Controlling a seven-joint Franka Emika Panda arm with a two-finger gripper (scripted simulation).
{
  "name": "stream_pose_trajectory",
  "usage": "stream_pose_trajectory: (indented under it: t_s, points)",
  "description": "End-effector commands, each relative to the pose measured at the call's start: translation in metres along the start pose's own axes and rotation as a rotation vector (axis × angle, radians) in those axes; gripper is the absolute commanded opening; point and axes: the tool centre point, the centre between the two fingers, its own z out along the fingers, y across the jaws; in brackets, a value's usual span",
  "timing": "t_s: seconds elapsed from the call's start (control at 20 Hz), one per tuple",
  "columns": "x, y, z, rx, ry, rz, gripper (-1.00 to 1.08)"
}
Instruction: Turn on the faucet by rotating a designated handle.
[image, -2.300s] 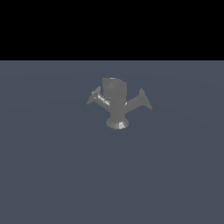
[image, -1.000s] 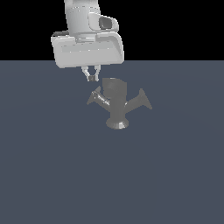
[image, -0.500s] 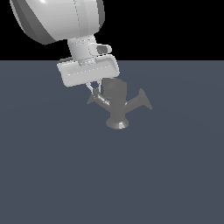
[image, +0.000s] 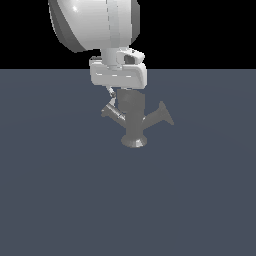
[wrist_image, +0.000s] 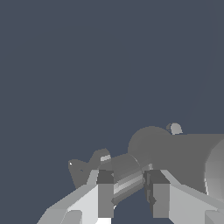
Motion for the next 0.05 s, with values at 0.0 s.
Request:
stream_pose_trajectory:
  t_s: [0.0]
  points:
    - [0.0585, 0.0813, 0.0109, -0.071, 0.097, 0.084, -0.44]
